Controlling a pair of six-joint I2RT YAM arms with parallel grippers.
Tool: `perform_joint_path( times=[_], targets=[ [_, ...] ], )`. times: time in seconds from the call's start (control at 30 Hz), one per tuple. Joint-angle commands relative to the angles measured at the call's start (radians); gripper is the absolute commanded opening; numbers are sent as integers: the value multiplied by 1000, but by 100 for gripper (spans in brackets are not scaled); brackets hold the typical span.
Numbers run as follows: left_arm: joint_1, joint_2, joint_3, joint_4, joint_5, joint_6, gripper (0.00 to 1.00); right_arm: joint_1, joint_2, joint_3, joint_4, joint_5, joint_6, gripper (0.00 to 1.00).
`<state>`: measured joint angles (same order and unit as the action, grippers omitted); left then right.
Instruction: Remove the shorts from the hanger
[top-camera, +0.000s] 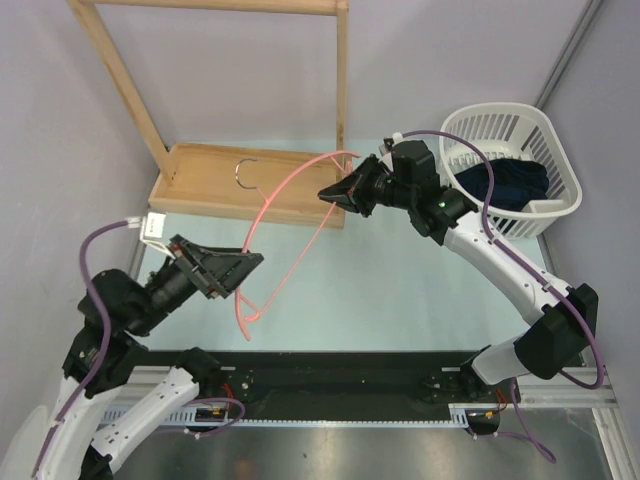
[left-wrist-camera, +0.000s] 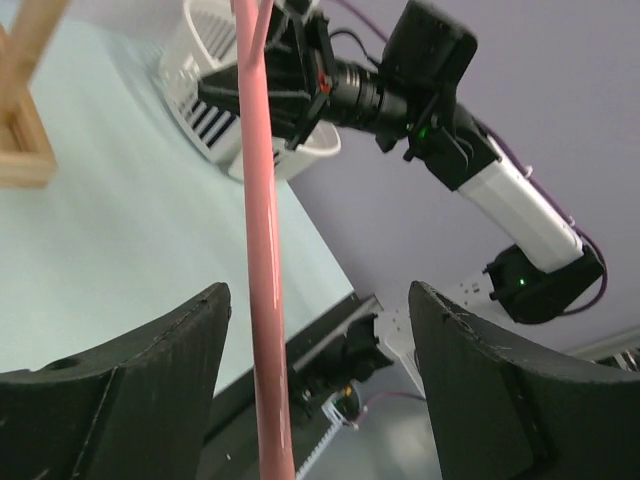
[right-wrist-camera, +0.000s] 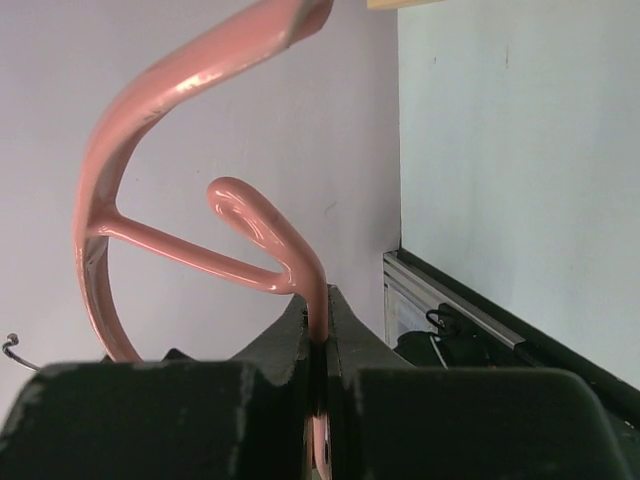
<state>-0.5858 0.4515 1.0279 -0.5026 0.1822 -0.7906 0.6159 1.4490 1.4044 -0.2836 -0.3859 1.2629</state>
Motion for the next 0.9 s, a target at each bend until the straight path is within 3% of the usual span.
perform_joint_path(
  times=[0.0, 0.27, 0.37, 0.47, 0.5, 0.57, 0.6, 0.63, 0.67, 0.73, 0.87],
  targets=[
    [4, 53, 0, 38, 117, -75, 75, 7, -45, 4, 58, -50, 7, 0],
    [4, 102, 14, 61, 94, -99, 61, 21, -76, 1, 29, -31, -25, 0],
    [4, 118, 6, 67, 111, -111, 49, 21, -90, 1, 27, -27, -23, 0],
    [4, 119, 1, 70, 102, -114, 28, 22, -95, -2, 26, -28, -30, 0],
    [4, 118, 3, 68, 86, -114, 16, 22, -95, -2, 26, -40, -34, 0],
    [4, 115, 11, 64, 66, -111, 5, 15, -91, -1, 11, -56, -42, 2],
    [4, 112, 14, 56, 33, -110, 0, 12, -91, -2, 3, -73, -46, 8],
    [4, 111, 26, 49, 14, -105, 0, 1, -90, -1, -5, -85, -68, 27],
    [4, 113, 31, 35, -6, -101, 0, -7, -88, -1, -31, -99, -77, 37],
    [4, 115, 50, 24, -65, -85, 0, -30, -91, -1, -81, -136, -124, 53],
    [4, 156, 95, 6, -148, -35, 0, -102, -136, -1, -300, -136, -271, 75]
  ],
)
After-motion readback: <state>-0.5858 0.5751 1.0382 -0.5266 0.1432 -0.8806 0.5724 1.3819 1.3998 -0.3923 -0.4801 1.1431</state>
